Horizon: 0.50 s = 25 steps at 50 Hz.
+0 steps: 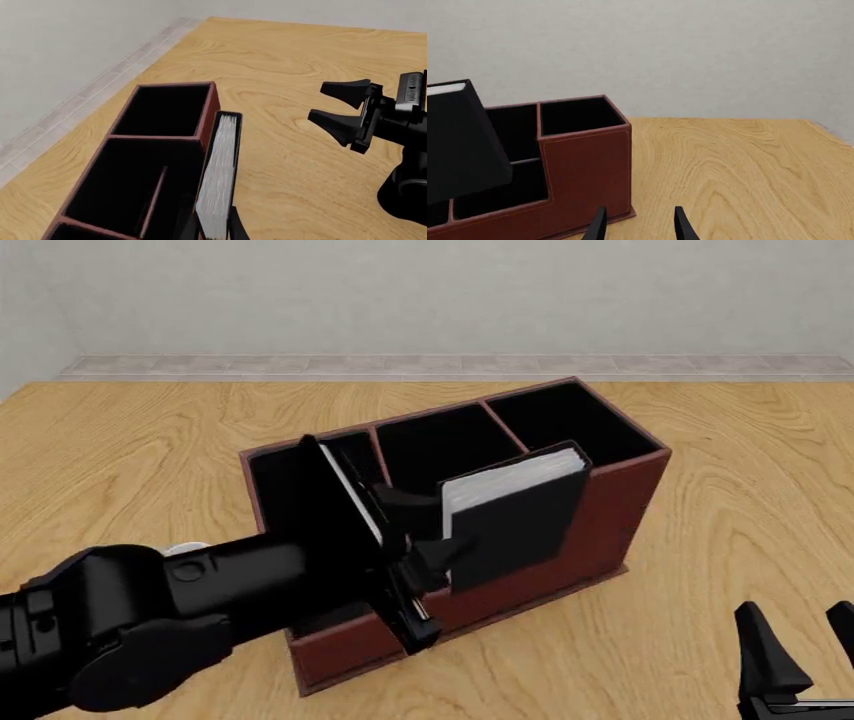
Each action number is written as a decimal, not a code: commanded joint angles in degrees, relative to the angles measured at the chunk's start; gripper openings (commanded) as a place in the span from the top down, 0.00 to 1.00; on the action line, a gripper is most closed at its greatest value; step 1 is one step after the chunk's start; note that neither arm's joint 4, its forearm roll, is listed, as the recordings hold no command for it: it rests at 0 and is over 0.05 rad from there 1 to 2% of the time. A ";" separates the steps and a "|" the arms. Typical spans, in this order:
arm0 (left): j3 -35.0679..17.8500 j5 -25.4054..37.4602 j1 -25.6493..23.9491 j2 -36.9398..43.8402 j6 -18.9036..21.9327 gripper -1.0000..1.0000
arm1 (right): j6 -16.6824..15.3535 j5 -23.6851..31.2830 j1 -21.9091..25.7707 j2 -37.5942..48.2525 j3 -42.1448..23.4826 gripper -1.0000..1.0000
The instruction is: Pick up the book and place it in the back compartment of the caddy.
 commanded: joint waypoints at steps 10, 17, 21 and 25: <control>1.75 0.08 4.54 -2.44 1.78 1.00 | 0.00 0.04 0.00 0.00 -0.03 0.00; 1.95 -1.54 6.01 -0.23 1.67 1.00 | -0.02 -0.01 0.00 0.00 0.00 0.00; 1.58 -1.93 6.42 0.68 1.58 1.00 | -0.02 0.04 0.00 0.00 -0.05 0.00; 1.11 -2.50 6.33 2.22 1.10 1.00 | 0.02 0.06 0.00 0.00 -0.05 0.00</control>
